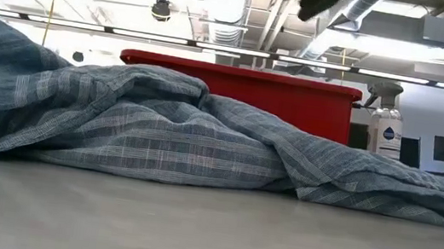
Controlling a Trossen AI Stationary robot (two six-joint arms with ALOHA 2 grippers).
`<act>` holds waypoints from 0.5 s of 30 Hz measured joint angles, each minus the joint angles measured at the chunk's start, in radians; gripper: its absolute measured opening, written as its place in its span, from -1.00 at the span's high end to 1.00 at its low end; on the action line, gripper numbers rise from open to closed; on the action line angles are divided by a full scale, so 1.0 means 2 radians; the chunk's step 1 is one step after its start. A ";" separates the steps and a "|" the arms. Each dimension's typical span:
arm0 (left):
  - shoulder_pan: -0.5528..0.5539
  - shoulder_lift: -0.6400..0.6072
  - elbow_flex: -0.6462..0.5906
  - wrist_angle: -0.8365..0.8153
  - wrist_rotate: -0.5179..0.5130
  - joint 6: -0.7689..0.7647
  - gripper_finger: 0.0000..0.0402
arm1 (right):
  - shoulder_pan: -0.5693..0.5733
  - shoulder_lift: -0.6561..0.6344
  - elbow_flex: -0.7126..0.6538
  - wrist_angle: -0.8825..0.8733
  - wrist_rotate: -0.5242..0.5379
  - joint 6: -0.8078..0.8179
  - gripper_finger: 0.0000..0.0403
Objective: Fold Laundry from Bin
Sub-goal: Fold the blue polo shirt
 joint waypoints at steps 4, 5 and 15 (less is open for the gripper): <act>0.000 0.000 0.000 0.001 -0.006 0.010 0.49 | 0.028 0.054 -0.008 -0.001 0.005 0.022 -0.16; 0.000 0.000 0.000 0.001 -0.007 0.013 0.49 | 0.031 0.066 -0.008 -0.002 0.004 0.033 -0.16; 0.000 0.000 0.000 0.003 -0.017 0.032 0.49 | 0.015 0.174 -0.007 -0.034 0.008 0.144 -0.16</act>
